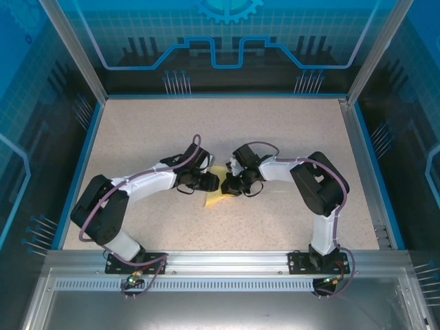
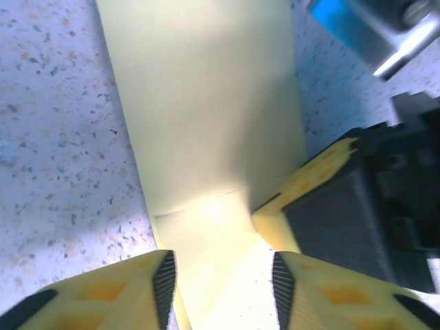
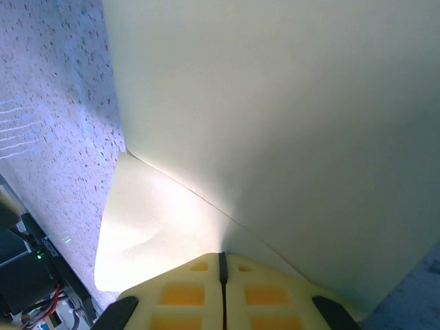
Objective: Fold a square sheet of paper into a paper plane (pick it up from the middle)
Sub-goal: Third fold the triangle at the center of the table.
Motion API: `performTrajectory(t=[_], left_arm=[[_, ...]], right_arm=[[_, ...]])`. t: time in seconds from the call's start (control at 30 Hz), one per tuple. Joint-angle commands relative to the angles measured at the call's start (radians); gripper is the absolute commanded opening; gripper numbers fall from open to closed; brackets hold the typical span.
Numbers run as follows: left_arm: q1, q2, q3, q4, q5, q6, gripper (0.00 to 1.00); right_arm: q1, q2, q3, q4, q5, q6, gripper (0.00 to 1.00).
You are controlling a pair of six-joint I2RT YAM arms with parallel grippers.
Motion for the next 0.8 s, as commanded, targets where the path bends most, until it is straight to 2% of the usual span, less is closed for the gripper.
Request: performTrajectory(t=[0.0,0.1,0.3,0.57,0.77], left_arm=[[0.006,-0.051,-0.011,-0.033,0.082,-0.091,0.35],[0.003,-0.051,-0.041,0.008,0.192,-0.119,0.3],[0.001,0.011,-0.058,0.031,0.281,-0.127,0.24],[-0.002,0.064,-0.069,0.074,0.331,-0.135,0.25],[-0.002,0.114,-0.067,0.046,0.293,-0.106,0.25]], right_arm=[[0.008,0.056,-0.014,-0.114,0.121,-0.008,0.06],[0.008,0.06,-0.015,-0.113,0.123,-0.003,0.06],[0.007,0.062,-0.015,-0.109,0.124,0.005,0.07],[0.008,0.061,-0.015,-0.112,0.123,0.004,0.07],[0.008,0.067,-0.013,-0.114,0.124,0.002,0.06]])
